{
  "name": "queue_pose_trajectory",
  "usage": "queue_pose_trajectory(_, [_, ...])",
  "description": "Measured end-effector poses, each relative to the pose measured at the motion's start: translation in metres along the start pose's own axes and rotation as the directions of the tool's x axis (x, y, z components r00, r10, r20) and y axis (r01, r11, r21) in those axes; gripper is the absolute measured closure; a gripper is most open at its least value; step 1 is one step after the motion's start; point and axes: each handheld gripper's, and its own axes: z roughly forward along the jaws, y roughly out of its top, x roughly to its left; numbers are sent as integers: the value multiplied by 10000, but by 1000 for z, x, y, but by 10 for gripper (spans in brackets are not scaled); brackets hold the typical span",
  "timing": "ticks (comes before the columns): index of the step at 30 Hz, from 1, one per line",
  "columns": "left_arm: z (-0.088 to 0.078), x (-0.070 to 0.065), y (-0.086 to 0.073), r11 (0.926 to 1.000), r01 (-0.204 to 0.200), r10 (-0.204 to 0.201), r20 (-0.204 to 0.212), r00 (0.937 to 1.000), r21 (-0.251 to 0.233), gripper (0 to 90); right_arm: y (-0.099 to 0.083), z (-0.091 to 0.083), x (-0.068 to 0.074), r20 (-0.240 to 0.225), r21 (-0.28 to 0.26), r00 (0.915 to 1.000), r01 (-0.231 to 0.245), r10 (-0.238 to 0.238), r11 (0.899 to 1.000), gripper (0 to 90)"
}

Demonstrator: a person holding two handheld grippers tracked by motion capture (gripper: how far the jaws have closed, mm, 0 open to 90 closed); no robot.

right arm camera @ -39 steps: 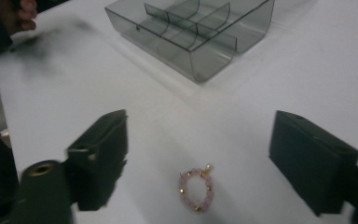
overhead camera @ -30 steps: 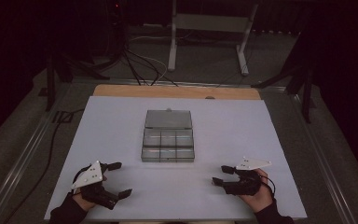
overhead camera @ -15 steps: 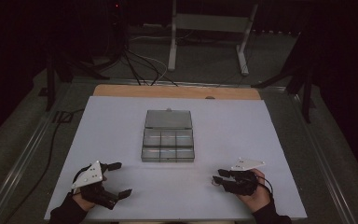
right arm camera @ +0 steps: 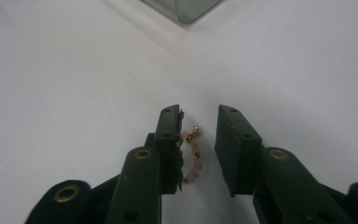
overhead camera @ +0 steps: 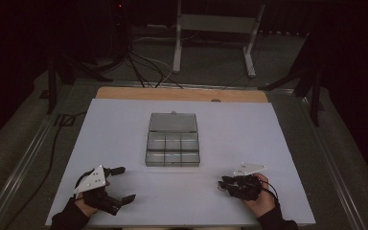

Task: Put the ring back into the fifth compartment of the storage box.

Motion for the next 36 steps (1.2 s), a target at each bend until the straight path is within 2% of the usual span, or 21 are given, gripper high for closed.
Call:
queue_pose_trajectory(8, [1, 0, 0, 10000, -37, 37, -7, 10000, 56, 10, 0, 5, 2, 196, 264, 9993, 306, -311, 9992, 743])
queue_pose_trajectory(10, [1, 0, 0, 10000, -41, 41, -2, 10000, 64, 10, 0, 5, 3, 282, 304, 9985, 456, -464, 9985, 747])
queue_pose_trajectory(11, [1, 0, 0, 10000, -16, 16, -5, 10000, 30, 10, 1, 5, 6, 463, 396, 9963, 709, -727, 9967, 756])
queue_pose_trajectory(12, [1, 0, 0, 10000, -16, 16, -5, 10000, 30, 9, 1, 5, 6, 463, 396, 9963, 709, -727, 9967, 756])
queue_pose_trajectory(19, [1, 0, 0, 9999, -62, 62, 14, 10000, 105, 10, 2, 6, 10, 585, 523, 9930, 993, -1023, 9937, 847])
queue_pose_trajectory(21, [1, 0, 0, 10000, -53, 53, 28, 10000, 62, 10, 2, 6, 11, 669, 578, 9917, 1060, -1098, 9927, 849])
queue_pose_trajectory(26, [1, 0, 0, 10000, -25, 25, 7, 10000, 51, 10, 4, 6, 10, 589, 652, 9951, 752, -791, 9950, 865])
queue_pose_trajectory(32, [1, 0, 0, 10000, -31, 31, -24, 10000, 62, 10, 4, 4, 12, 673, 653, 9945, 759, -803, 9950, 867])
queue_pose_trajectory(36, [1, 0, 0, 10000, -16, 16, -21, 10000, 54, 10, 5, -1, 8, 635, 382, 9966, 497, -520, 9980, 867])
